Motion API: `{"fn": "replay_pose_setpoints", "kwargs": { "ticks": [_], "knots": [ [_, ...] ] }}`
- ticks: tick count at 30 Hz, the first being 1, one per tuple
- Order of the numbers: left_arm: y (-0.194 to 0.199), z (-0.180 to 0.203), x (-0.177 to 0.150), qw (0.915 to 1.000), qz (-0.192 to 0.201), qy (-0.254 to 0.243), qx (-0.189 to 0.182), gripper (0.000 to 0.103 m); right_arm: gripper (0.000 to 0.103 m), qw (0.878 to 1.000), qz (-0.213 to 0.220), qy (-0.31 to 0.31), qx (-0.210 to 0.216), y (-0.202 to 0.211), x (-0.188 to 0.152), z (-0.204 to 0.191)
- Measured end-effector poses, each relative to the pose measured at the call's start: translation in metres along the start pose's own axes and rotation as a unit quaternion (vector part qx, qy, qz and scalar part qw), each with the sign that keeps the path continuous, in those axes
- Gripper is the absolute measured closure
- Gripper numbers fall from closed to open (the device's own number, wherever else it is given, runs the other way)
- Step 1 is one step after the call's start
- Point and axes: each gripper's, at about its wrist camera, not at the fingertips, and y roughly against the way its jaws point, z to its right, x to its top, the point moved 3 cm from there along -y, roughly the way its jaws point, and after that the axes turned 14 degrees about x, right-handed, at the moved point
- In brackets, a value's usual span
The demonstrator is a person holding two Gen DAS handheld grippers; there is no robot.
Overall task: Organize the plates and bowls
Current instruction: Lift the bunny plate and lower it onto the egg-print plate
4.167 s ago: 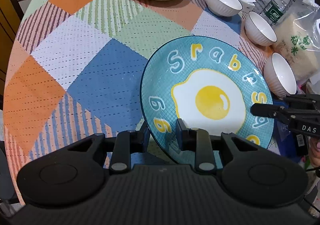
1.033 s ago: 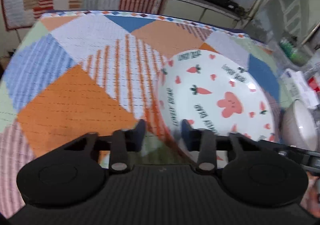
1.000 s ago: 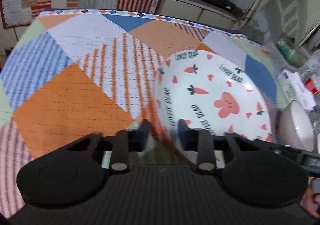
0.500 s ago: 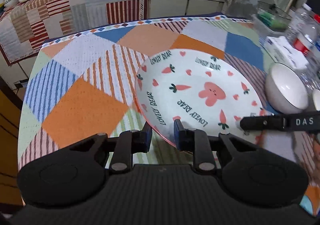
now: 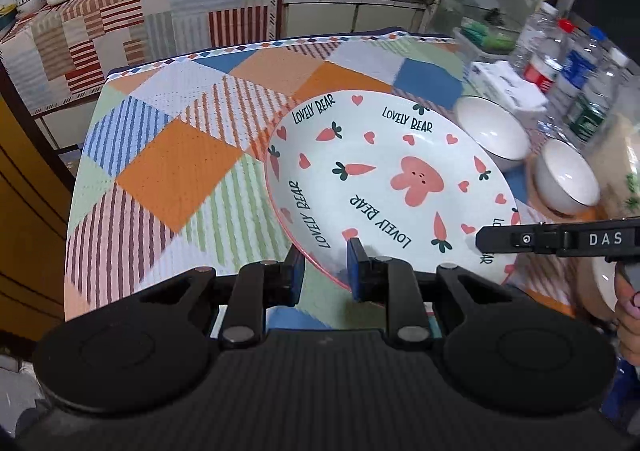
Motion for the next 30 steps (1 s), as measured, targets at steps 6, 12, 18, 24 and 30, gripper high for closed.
{"fn": "replay_pose_setpoints", "kwargs": {
  "ticks": [6,12,18,24,30],
  "knots": [
    [0.043,0.013,-0.027,0.9996,-0.002,0.0,-0.028,0.082,0.078,1.0,-0.002,0.02,-0.009,0.041,-0.029,-0.024],
    [0.064,0.019,-0.058,0.9987,-0.022,0.016,-0.044,0.082,0.078,0.999,-0.011,0.032,-0.026,0.069,-0.059,-0.041],
    [0.075,0.024,-0.083,0.9977,-0.041,0.009,-0.054,0.082,0.077,0.999,-0.026,0.015,-0.026,0.079,-0.086,-0.041],
    [0.074,0.033,-0.109,0.9954,-0.069,0.002,-0.067,0.082,0.077,0.998,-0.052,-0.003,-0.037,0.088,-0.114,-0.038],
    [0.067,0.042,-0.123,0.9952,-0.08,-0.009,-0.056,0.082,0.076,0.997,-0.067,-0.012,-0.047,0.086,-0.13,-0.031]
  ]
}}
